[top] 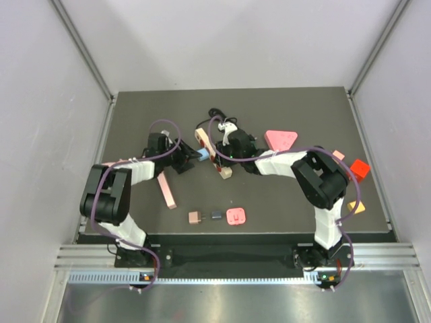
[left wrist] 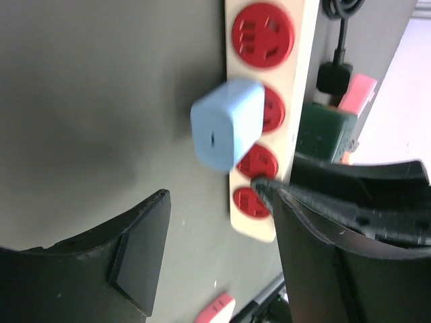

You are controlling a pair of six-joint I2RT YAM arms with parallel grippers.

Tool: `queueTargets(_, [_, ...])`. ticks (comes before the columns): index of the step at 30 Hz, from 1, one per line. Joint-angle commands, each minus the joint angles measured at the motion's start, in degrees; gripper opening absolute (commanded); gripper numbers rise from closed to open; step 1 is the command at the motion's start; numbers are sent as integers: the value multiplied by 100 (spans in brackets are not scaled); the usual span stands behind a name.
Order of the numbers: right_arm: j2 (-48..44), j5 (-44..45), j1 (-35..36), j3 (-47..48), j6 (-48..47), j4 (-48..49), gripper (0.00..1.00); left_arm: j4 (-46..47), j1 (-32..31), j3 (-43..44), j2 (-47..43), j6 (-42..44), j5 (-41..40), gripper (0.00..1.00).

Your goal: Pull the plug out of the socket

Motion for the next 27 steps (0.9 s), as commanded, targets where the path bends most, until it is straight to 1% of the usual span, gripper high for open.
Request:
queueTargets(1, [320, -645, 25, -70, 28, -435, 0, 467, 49, 281, 191, 209, 112, 67])
queueTargets(3, [320, -671, 25, -70, 28, -426, 0, 486, 49, 307, 261, 200, 59, 66])
queueTargets(6, [320, -767, -1, -87, 46, -373, 0, 231, 57, 448, 437, 208, 15, 64])
queueTargets(12, [372, -890, -19, -61, 72, -347, 0, 679, 66, 377, 701, -107, 191, 61])
queueTargets(18, [390, -926, -36, -34, 37, -356, 0, 750, 75, 492, 842, -135, 253, 57])
queueTargets(21, [372, -952, -36, -34, 28, -373, 2, 732, 75, 536, 859, -108, 270, 50])
queueTargets(22, [364, -961, -45, -34, 19, -382, 5, 740, 84, 544, 859, -108, 287, 48])
queueTargets(23, [355, -987, -45, -34, 2, -373, 9, 749, 84, 553, 877, -108, 305, 40])
queueTargets(24, [346, -996, -45, -52, -16, -373, 21, 758, 84, 553, 886, -91, 305, 36])
queueTargets(25, [337, -996, -36, -69, -25, -373, 26, 767, 84, 562, 894, -82, 323, 32])
queueTargets(26, [320, -996, -45, -78, -68, -391, 37, 776, 84, 562, 903, -73, 357, 22])
queueTargets(27, [311, -988, -45, -96, -112, -399, 44, 776, 84, 562, 903, -55, 393, 18])
